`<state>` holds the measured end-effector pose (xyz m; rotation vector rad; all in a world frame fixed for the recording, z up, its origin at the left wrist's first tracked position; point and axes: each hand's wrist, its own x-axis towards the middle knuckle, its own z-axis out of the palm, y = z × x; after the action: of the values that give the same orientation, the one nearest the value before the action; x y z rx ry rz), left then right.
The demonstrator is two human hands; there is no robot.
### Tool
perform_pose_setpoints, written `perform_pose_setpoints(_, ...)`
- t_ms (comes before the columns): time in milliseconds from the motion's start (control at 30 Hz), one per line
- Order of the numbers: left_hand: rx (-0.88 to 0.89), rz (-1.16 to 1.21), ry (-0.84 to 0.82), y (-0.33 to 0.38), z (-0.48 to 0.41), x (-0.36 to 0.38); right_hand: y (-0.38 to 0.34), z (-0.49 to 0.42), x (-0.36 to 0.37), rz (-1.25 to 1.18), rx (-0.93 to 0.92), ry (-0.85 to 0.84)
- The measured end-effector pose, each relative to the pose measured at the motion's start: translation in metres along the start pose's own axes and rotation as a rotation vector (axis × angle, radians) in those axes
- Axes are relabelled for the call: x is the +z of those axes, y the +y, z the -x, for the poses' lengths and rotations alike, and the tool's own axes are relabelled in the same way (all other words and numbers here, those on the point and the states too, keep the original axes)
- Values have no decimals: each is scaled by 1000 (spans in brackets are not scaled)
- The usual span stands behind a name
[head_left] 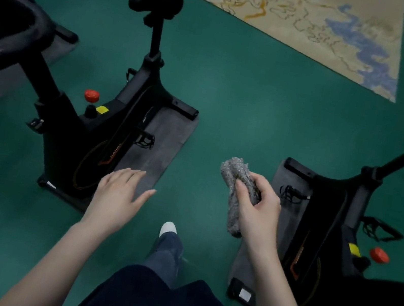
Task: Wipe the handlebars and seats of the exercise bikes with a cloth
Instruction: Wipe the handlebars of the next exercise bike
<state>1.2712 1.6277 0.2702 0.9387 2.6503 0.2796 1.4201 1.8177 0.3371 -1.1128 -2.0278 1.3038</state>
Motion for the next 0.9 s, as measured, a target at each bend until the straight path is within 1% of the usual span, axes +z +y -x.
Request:
perform_pose_setpoints(100, -29, 45, 15, 4, -34, -5, -9, -39, 12, 24, -51, -65)
perform_pose_setpoints(167, -35, 52, 29, 6, -56, -10, -16, -63, 21, 33, -88, -73)
perform_pose_setpoints(267, -71, 54, 71, 2, -81, -24, -25, -93, 37, 16, -80, -98)
perform_pose_setpoints(333, -121, 69, 114, -5, -89, -33, -33, -110, 51, 1, -81, -153)
perform_pose_setpoints(700, -482, 131, 154, -32, -98, -37, -76, -190, 144, 4, -292, -541)
perform_pose_setpoints(900, -724, 174, 250, -22, -130, -45, -97, -258, 177, -2, -393, -744)
